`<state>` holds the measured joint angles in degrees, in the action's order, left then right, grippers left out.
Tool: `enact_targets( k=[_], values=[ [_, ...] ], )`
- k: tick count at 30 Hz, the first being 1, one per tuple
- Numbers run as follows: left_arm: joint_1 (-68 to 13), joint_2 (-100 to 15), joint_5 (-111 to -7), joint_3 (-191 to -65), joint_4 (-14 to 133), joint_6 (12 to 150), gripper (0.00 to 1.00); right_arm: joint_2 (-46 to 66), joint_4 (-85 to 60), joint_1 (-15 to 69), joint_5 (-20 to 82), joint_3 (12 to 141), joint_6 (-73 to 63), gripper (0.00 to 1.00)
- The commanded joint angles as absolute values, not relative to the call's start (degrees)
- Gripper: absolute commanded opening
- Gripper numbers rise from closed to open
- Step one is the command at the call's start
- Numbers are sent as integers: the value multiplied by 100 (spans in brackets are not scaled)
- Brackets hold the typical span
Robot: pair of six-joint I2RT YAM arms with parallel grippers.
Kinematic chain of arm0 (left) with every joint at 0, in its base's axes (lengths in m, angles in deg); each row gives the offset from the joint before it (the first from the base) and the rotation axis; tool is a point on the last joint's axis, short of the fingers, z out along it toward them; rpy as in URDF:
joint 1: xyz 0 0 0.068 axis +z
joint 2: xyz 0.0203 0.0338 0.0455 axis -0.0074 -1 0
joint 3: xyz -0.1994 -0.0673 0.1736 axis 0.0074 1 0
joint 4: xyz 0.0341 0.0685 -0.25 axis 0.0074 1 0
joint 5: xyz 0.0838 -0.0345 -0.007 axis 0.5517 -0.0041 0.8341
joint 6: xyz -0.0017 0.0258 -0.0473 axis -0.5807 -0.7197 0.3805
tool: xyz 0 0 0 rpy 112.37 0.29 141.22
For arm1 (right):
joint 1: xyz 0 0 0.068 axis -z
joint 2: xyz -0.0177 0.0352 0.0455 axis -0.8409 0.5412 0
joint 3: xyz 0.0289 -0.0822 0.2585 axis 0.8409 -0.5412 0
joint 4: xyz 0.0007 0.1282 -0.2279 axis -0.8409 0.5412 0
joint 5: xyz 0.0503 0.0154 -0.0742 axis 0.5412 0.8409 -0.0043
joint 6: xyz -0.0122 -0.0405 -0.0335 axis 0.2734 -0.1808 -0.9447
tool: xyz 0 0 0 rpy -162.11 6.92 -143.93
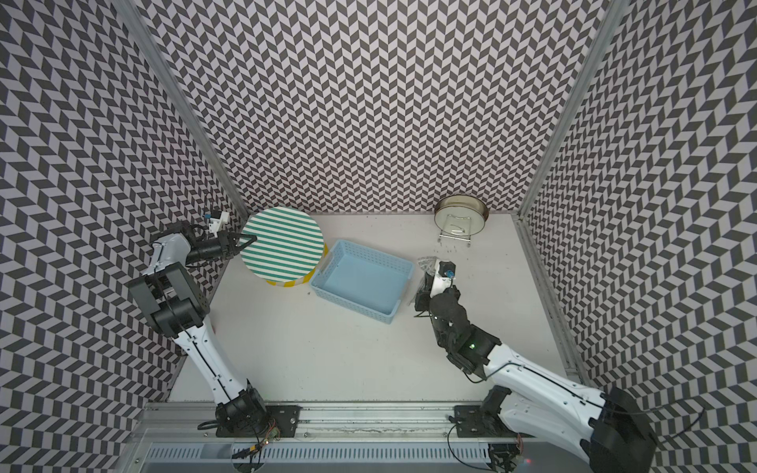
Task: Wipe the wet plate dry
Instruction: Place the plate on the plate.
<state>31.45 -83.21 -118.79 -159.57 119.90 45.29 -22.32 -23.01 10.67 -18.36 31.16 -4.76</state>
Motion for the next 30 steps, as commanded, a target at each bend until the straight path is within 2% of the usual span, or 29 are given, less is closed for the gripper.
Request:
enact_targets(
  k=[1, 7, 26, 30],
  values=[
    [3131, -7634, -11583, -15446, 10012, 5939, 0, -2132, -2631, 1110, -1750, 3064, -557, 0],
    [3038, -7826, -11330, -15778, 10143, 5932, 0, -2053, -2584, 1118, -1651, 3083, -597, 0],
    [2425, -7104, -9694, -14181, 8239, 6841, 0, -2175, -2467, 1121, -1728, 2938, -518, 0],
    [2369, -7043, -9479, -13983, 8190, 6775, 9, -2242, -2438, 1118, -1773, 2873, -477, 0]
  ],
)
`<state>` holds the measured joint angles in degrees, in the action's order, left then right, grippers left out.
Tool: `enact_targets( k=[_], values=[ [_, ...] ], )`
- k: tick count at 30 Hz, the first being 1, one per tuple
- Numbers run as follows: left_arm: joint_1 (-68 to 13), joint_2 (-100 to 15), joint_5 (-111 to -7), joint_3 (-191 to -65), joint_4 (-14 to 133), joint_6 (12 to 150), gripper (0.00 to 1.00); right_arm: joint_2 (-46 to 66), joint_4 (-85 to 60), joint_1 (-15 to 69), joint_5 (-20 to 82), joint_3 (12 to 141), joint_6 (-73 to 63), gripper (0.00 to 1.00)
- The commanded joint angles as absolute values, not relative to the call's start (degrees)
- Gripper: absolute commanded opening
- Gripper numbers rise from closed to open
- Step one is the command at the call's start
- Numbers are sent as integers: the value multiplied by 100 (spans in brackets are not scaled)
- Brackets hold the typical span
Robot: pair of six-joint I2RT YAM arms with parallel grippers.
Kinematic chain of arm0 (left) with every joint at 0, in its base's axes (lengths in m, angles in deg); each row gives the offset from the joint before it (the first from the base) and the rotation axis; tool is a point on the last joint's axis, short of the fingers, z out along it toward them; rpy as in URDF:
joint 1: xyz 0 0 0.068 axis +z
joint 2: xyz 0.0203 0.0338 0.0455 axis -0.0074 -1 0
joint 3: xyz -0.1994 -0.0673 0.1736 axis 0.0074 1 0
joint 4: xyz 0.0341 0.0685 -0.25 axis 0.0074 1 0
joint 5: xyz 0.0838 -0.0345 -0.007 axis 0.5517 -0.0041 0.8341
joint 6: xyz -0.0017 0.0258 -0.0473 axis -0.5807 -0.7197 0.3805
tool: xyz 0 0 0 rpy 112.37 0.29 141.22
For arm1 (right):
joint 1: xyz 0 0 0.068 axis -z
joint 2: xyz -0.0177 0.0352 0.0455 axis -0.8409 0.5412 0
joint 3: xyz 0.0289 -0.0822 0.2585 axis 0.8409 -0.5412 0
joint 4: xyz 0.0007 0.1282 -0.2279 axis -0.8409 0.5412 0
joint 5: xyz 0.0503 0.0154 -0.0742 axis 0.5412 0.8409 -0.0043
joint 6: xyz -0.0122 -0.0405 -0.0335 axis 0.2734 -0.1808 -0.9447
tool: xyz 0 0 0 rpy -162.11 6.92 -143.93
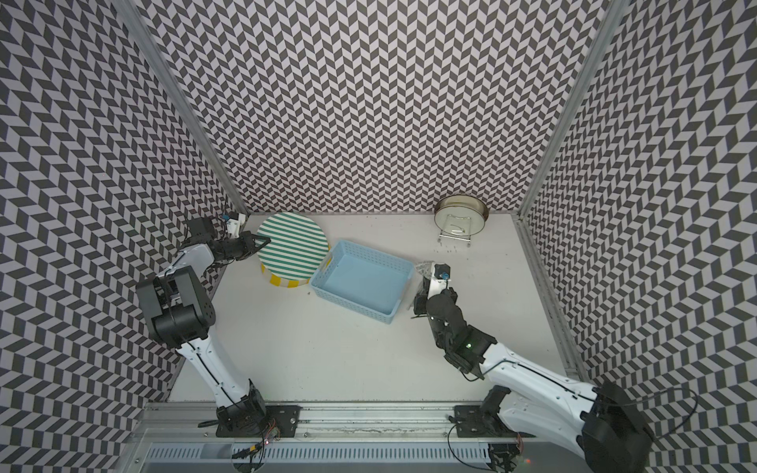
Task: Wipe the wet plate dry
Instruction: Place the plate on the plate.
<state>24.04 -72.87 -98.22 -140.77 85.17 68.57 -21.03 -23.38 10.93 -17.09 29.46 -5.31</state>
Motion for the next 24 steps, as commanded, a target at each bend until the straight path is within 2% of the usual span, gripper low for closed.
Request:
enact_targets(
  k=[1, 4, 12, 15, 24],
  values=[
    [2349, -7032, -9421, -13949, 8217, 6731, 11, -2238, -2441, 1120, -1805, 2859, -452, 0],
    [2328, -6966, -9292, -13813, 8203, 6647, 17, -2168, -2383, 1165, -2009, 2829, -335, 0],
    [2303, -6856, -9162, -13576, 8138, 6507, 24, -1931, -1651, 1932, -1946, 2790, 579, 0],
    [2305, -6833, -9102, -13504, 8151, 6449, 26, -1801, -1269, 2251, -1732, 2771, 925, 0],
    [2316, -6666, -8762, -13330, 8201, 6183, 40, -1829, -984, 2570, -1223, 2478, 1367, 0]
  ],
)
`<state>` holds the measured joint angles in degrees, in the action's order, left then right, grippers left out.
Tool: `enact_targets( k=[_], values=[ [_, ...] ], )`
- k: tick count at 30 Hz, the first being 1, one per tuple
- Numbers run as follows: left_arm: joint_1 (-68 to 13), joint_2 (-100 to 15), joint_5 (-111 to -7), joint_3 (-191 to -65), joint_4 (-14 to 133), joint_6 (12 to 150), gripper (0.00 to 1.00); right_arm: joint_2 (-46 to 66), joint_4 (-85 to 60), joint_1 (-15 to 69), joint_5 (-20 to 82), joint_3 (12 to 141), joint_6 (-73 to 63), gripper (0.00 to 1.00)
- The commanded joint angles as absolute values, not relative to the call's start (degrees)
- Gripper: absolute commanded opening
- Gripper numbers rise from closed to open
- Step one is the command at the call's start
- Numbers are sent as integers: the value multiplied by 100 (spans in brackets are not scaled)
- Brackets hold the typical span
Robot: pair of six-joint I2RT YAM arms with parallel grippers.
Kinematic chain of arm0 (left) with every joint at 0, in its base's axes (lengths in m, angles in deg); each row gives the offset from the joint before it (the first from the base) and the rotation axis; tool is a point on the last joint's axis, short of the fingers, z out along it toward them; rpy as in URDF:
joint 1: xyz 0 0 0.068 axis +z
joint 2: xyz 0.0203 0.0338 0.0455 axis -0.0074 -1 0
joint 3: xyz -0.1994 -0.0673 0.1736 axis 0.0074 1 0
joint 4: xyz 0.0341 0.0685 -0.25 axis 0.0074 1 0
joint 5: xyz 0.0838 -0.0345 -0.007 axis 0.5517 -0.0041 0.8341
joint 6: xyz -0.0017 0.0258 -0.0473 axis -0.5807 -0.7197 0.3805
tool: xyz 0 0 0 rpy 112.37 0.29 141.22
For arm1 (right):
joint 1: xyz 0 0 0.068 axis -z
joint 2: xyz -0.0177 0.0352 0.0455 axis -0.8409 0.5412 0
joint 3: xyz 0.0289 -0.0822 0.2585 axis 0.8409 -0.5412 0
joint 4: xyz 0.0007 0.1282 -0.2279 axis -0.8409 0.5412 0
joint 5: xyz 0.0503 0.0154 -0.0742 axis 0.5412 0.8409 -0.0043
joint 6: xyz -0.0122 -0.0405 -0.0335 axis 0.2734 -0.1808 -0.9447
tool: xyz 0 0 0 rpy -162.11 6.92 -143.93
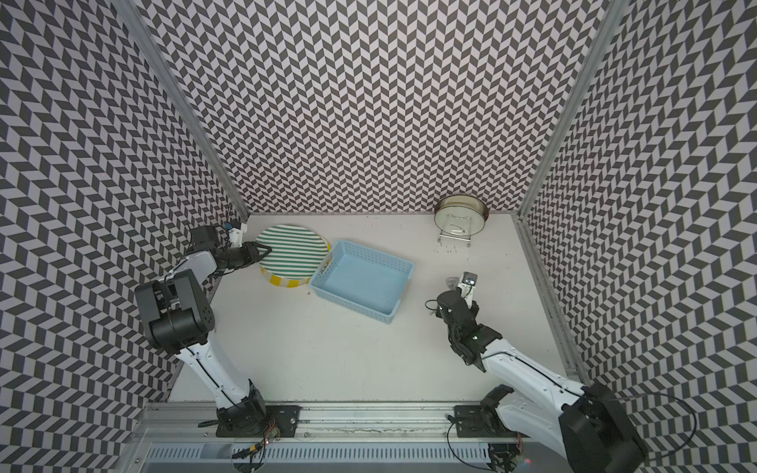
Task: Wipe the wet plate dry
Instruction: Place the plate on the plate.
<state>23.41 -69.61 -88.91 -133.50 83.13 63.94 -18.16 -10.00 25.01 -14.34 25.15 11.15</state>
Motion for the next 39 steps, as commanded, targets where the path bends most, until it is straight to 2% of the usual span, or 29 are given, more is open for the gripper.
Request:
enact_targets(
  k=[1, 4, 13, 19, 29, 37, 39],
  values=[
    [2322, -6644, -8715, -13329, 8212, 6163, 42, -1829, -972, 2583, -1190, 2463, 1393, 0],
    [2323, -6590, -8574, -13341, 8263, 6095, 48, -1817, -900, 2635, -1091, 2432, 1476, 0],
    [2303, -6567, -8223, -13465, 8613, 5901, 49, -1680, -778, 2870, -694, 2463, 1579, 0],
    [2254, -6509, -7927, -13575, 8883, 5768, 54, -1558, -661, 3030, -553, 2578, 1500, 0],
    [2194, -6894, -7347, -14104, 9602, 5448, 54, -1461, -401, 3253, -353, 2754, 1448, 0],
    [2099, -6899, -7177, -14043, 9580, 5369, 55, -669, 326, 3494, -49, 3152, 1402, 0],
    [2099, -6888, -7170, -14025, 9544, 5387, 55, -426, 403, 3562, 58, 3196, 1393, 5]
  ],
)
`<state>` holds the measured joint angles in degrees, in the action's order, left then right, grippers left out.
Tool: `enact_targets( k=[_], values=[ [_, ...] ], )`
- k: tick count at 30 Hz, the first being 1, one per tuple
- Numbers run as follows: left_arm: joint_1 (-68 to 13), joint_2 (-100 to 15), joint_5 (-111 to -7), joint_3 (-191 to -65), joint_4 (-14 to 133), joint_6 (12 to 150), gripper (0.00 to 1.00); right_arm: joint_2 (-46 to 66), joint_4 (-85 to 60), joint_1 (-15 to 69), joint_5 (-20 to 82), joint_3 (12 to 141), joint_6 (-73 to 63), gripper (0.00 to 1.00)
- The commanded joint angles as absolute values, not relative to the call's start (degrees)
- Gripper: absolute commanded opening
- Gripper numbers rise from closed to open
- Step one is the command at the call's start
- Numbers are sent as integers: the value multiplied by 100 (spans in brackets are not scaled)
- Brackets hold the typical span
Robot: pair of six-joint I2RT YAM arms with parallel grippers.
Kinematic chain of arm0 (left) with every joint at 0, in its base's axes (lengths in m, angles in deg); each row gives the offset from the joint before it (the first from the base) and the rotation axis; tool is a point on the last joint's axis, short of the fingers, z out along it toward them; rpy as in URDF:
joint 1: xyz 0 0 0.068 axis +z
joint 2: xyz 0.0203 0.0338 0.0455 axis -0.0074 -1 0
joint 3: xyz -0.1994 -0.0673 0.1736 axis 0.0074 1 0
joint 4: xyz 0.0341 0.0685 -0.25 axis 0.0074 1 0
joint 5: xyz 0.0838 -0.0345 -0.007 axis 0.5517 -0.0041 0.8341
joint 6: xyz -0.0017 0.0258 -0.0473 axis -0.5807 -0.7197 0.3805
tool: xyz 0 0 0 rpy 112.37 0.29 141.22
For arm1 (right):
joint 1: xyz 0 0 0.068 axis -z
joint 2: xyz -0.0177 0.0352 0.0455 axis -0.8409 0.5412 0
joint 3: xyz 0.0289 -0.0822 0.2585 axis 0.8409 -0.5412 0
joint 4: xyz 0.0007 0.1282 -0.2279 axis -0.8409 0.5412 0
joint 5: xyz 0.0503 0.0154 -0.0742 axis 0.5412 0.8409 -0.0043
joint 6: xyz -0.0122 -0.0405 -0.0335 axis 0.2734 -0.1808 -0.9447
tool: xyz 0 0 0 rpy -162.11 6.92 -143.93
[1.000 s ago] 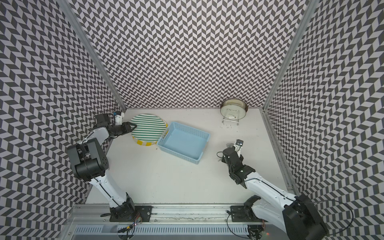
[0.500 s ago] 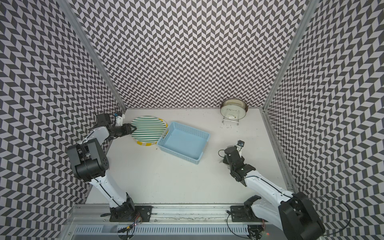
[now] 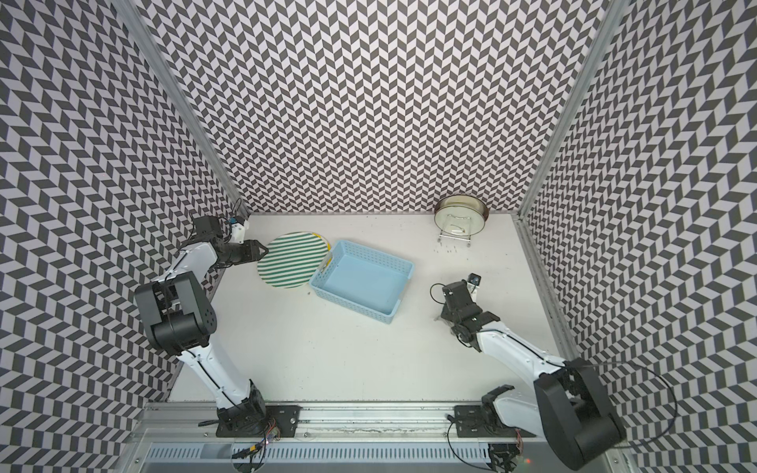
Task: Wipe the wet plate dry
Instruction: Place the plate on the plate, then place the towel at the center of the board.
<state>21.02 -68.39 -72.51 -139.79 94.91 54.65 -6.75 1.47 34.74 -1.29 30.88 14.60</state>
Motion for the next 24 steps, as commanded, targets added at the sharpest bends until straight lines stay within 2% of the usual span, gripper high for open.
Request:
enact_targets(
  k=[1, 6, 8, 11, 16, 19, 24],
  values=[
    [2099, -6869, -7176, -14017, 9527, 5390, 55, -298, 425, 3606, 126, 3222, 1387, 9],
    [2091, -6460, -7605, -13885, 9398, 5320, 55, 3, 400, 3667, 375, 3330, 1226, 39],
    [2049, -6307, -7887, -13887, 9456, 5248, 56, -206, 443, 3667, 422, 3393, 1152, 51],
    [1897, -6086, -8166, -13857, 9547, 5089, 56, -773, 580, 3667, 394, 3587, 951, 63],
    [1480, -5837, -8041, -13636, 9446, 4953, 55, -1335, 1049, 3672, 151, 4081, 526, 75],
    [1214, -5807, -7999, -13493, 9343, 4872, 52, -1584, 1135, 3676, 213, 4276, 357, 76],
    [777, -5879, -7634, -13260, 8988, 4876, 41, -1974, 614, 3682, 609, 4075, 235, 76]
  ],
)
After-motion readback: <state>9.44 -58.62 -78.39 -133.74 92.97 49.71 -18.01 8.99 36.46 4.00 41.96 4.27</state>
